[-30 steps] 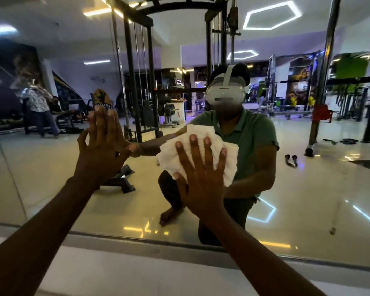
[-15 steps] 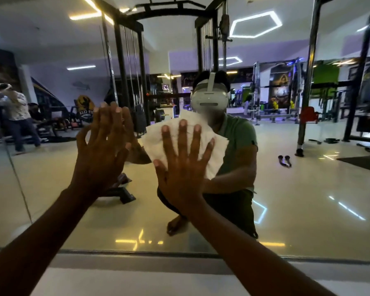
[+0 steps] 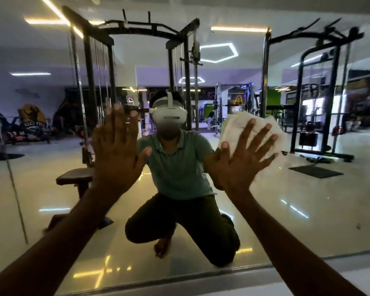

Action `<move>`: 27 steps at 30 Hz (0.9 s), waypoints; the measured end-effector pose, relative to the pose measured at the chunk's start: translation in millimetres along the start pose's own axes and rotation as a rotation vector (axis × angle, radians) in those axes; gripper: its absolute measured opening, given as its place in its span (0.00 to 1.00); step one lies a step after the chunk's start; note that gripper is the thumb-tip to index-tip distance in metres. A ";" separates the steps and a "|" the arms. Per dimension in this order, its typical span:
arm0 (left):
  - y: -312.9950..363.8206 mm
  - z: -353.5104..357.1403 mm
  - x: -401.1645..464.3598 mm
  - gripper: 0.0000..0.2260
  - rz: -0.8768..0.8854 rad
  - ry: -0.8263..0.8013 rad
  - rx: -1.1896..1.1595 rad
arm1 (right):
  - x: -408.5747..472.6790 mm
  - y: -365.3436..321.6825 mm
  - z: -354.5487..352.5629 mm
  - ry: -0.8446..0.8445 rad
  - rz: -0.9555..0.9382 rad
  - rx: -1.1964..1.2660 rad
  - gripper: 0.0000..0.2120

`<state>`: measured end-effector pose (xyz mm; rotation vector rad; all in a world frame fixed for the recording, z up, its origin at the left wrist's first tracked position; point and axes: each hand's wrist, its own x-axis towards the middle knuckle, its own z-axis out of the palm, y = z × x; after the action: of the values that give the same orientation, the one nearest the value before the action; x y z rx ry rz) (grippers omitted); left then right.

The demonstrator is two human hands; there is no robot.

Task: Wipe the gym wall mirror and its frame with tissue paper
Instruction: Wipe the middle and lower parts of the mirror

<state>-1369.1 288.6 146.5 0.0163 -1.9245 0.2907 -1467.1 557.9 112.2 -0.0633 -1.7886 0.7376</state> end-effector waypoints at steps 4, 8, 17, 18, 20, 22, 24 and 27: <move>0.2 2.1 0.2 0.39 -0.004 -0.033 -0.018 | -26.7 -61.2 7.9 -0.070 -0.304 -0.014 0.37; -6.4 1.8 -0.8 0.39 0.016 -0.048 -0.071 | -24.0 -25.6 2.1 -0.129 -0.514 -0.021 0.37; -1.3 9.0 0.1 0.39 -0.002 -0.009 -0.092 | 3.1 19.8 -10.5 -0.103 0.032 -0.022 0.40; -0.9 8.7 0.2 0.39 -0.008 -0.005 -0.092 | -5.1 4.1 -7.0 -0.093 -0.018 -0.012 0.40; -1.5 8.3 0.2 0.39 -0.011 -0.009 -0.089 | -28.5 -25.8 -1.9 -0.129 -0.206 -0.020 0.40; -3.1 7.7 -1.5 0.38 0.000 -0.012 -0.072 | -43.2 -49.0 -0.8 -0.173 -0.391 -0.040 0.40; -3.5 6.6 -1.7 0.38 0.000 -0.011 -0.045 | -37.9 -57.4 0.5 -0.186 -0.508 -0.037 0.39; -2.4 3.5 -2.3 0.38 0.003 -0.014 -0.039 | -16.3 -38.9 -2.8 -0.206 -0.642 -0.054 0.36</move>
<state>-1371.1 285.3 143.6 -0.0104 -1.9443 0.2552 -1446.6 521.5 118.7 0.5459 -1.8694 0.2363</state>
